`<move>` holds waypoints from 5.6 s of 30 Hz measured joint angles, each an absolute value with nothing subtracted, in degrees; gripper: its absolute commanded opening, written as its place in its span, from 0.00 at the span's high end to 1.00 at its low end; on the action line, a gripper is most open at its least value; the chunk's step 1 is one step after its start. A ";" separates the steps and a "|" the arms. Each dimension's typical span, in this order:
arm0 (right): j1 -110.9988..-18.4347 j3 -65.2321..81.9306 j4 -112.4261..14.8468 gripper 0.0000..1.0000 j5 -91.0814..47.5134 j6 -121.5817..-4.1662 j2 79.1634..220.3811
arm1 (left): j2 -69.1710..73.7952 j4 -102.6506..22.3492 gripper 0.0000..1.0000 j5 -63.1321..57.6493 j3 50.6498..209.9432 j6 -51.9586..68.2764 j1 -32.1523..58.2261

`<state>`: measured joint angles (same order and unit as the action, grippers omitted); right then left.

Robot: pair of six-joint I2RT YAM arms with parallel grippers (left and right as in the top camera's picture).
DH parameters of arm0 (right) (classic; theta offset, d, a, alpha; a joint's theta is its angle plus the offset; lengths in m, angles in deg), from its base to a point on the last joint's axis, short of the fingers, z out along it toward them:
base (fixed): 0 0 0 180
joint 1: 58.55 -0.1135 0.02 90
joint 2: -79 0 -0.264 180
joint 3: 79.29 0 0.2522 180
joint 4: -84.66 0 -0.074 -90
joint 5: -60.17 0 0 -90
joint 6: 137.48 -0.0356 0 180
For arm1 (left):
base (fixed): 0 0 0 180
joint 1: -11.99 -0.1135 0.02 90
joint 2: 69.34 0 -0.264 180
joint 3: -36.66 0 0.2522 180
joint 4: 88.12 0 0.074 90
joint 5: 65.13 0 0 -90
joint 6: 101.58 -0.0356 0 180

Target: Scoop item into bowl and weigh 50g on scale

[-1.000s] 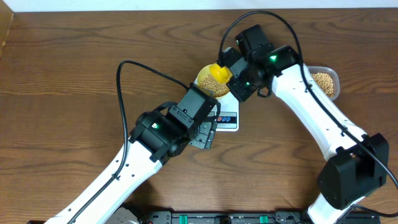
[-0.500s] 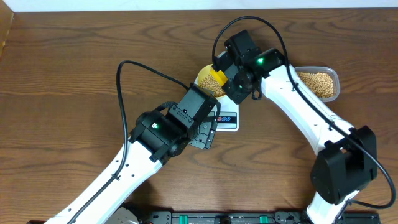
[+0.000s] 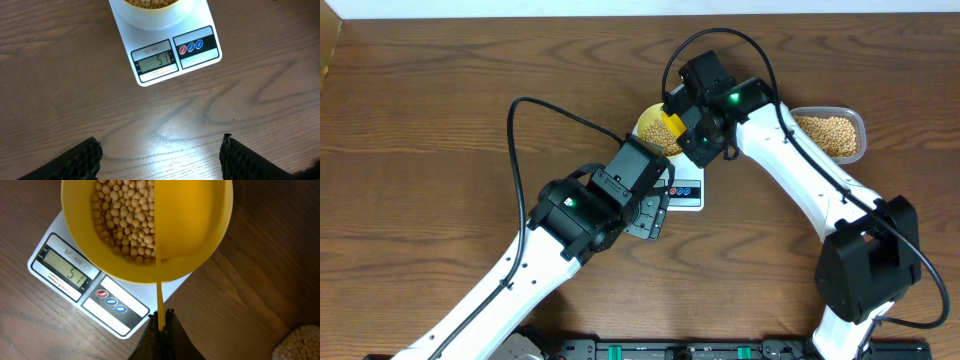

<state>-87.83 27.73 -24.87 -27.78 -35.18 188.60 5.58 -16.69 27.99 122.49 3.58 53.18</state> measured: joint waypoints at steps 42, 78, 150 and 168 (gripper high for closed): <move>-89.08 27.73 -21.87 0.99 -23.57 -36.51 189.39 | 5.58 -16.69 0.22 27.99 122.49 3.58 53.18; -88.07 27.73 -22.62 0.99 -17.64 -40.75 190.90 | 5.58 -16.69 0.22 27.99 122.49 3.58 53.18; -82.67 38.52 -15.97 0.99 -8.99 -43.27 191.11 | 5.58 -16.69 0.22 27.97 122.49 3.58 53.18; -80.86 38.68 -14.49 0.99 -7.04 -42.81 191.11 | 5.58 -16.69 0.22 27.97 122.49 3.58 53.18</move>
